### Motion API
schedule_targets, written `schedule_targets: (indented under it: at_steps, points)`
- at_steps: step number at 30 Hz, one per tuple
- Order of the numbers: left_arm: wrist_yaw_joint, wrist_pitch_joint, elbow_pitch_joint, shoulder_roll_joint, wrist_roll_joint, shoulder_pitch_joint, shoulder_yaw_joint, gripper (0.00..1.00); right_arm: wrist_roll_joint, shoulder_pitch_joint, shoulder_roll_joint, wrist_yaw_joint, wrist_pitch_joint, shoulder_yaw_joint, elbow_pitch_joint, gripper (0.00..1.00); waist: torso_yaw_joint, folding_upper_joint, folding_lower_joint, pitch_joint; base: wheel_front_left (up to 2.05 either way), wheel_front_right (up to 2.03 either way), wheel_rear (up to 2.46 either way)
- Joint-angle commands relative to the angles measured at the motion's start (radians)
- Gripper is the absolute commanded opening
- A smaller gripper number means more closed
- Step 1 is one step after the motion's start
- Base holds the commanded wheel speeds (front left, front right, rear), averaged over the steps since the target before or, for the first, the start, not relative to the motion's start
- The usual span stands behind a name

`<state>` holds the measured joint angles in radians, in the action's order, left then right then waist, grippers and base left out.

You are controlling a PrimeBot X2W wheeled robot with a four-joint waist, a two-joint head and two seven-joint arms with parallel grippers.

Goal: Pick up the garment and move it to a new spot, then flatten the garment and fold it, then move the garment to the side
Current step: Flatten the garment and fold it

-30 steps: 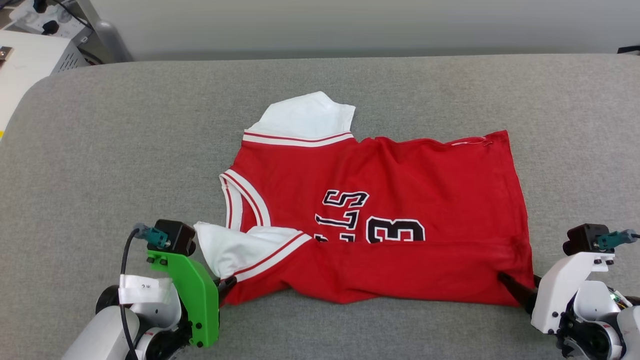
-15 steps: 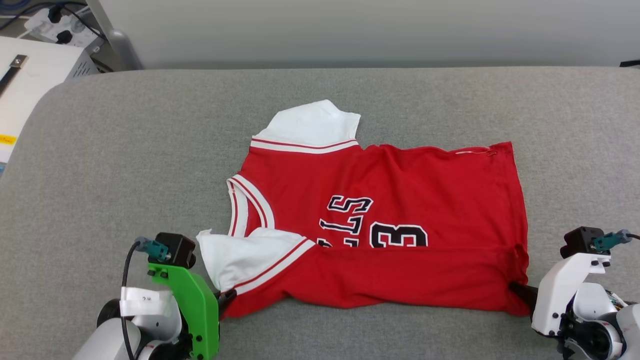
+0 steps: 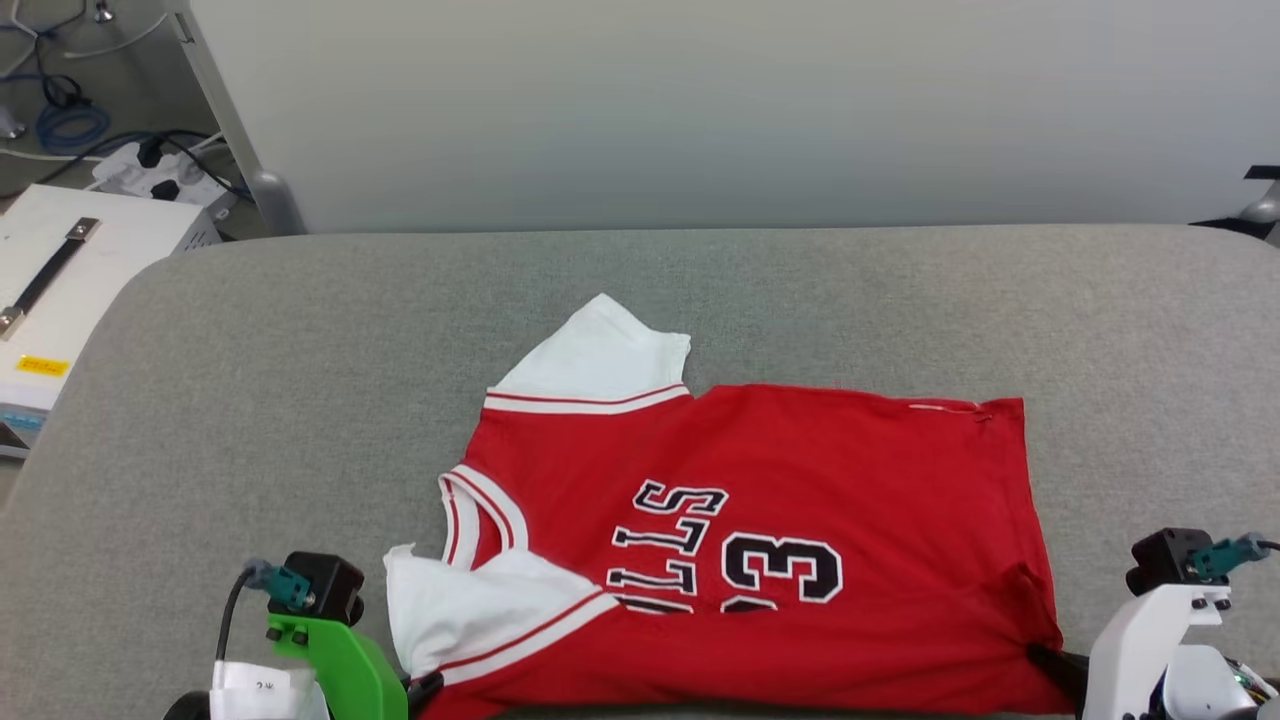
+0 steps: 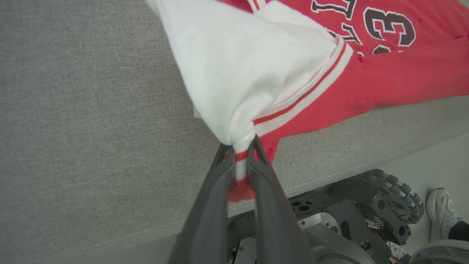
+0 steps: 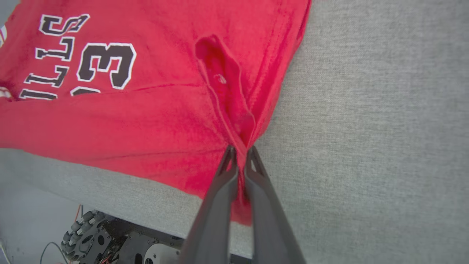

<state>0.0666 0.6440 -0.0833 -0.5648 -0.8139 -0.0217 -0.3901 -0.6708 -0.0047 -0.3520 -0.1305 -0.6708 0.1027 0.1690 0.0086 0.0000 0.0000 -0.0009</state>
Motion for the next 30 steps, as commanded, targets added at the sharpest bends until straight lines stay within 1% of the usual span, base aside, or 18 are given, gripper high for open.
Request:
schedule_targets:
  at_steps: [1,3,6,12,13,14,15,16,17,20,24,27,30]
  points:
    - [0.009,0.004,-0.012,-0.012,-0.016,-0.024,0.003,0.0,0.006,0.026,0.002,0.0,-0.009,-0.012,-0.016,0.0,0.002,0.0,0.0,-0.023,0.0,0.0,0.0]
    - [0.016,0.009,-0.025,-0.017,-0.021,-0.047,0.002,0.0,0.016,0.056,0.007,0.0,-0.024,-0.026,-0.037,0.0,0.002,0.0,0.0,-0.028,0.0,0.0,0.0]
    - [0.025,0.009,-0.026,-0.009,-0.031,-0.078,-0.003,0.0,0.029,0.098,0.028,0.0,-0.037,-0.047,-0.056,0.0,0.002,0.0,0.0,-0.031,0.0,0.0,0.0]
    - [0.014,-0.036,0.047,0.051,-0.047,-0.079,-0.018,0.0,0.061,0.143,0.081,0.0,-0.027,-0.087,-0.056,0.0,-0.004,0.0,0.0,-0.011,0.0,0.0,0.0]
    - [0.012,-0.044,0.061,0.057,-0.045,-0.072,-0.018,0.11,0.066,0.143,0.088,0.0,-0.015,-0.093,-0.056,0.06,-0.006,0.0,0.0,-0.007,0.0,0.0,0.0]
    - [0.008,-0.049,0.08,0.064,-0.045,-0.063,-0.019,0.39,0.075,0.144,0.096,0.0,0.0,-0.099,-0.054,0.43,-0.008,0.0,0.0,-0.004,0.0,0.0,0.0]
    - [0.002,-0.053,0.093,0.07,-0.047,-0.056,-0.02,0.45,0.093,0.144,0.095,0.0,0.017,-0.103,-0.052,0.49,-0.009,0.0,0.0,-0.002,0.0,0.0,0.0]
    - [-0.007,-0.065,0.106,0.074,-0.043,-0.046,-0.022,0.95,0.109,0.143,0.099,0.0,0.039,-0.105,-0.05,1.0,-0.012,0.0,0.0,0.001,0.0,0.0,0.0]
    - [-0.013,-0.076,0.117,0.078,-0.04,-0.038,-0.022,1.0,0.113,0.141,0.104,0.0,0.058,-0.106,-0.046,1.0,-0.014,0.0,0.0,0.003,0.0,0.0,0.0]
    - [-0.029,-0.102,0.151,0.083,-0.027,-0.014,-0.023,1.0,0.134,0.137,0.118,0.0,0.14,-0.107,-0.04,1.0,-0.018,0.0,0.0,0.003,0.0,0.0,0.0]
    - [-0.025,-0.148,0.181,0.074,0.017,0.015,-0.019,1.0,0.157,0.128,0.131,0.0,0.275,-0.111,-0.048,1.0,-0.023,0.0,0.0,-0.004,0.0,0.0,0.0]
    - [-0.021,-0.203,0.188,0.064,0.068,0.041,-0.018,1.0,0.198,0.115,0.15,0.0,0.414,-0.143,-0.065,1.0,-0.026,0.0,0.0,-0.011,0.0,0.0,0.0]
    - [-0.029,-0.265,0.192,0.063,0.123,0.076,-0.028,1.0,0.238,0.107,0.174,0.0,0.507,-0.157,-0.085,1.0,-0.028,0.0,0.0,-0.011,0.0,0.0,0.0]
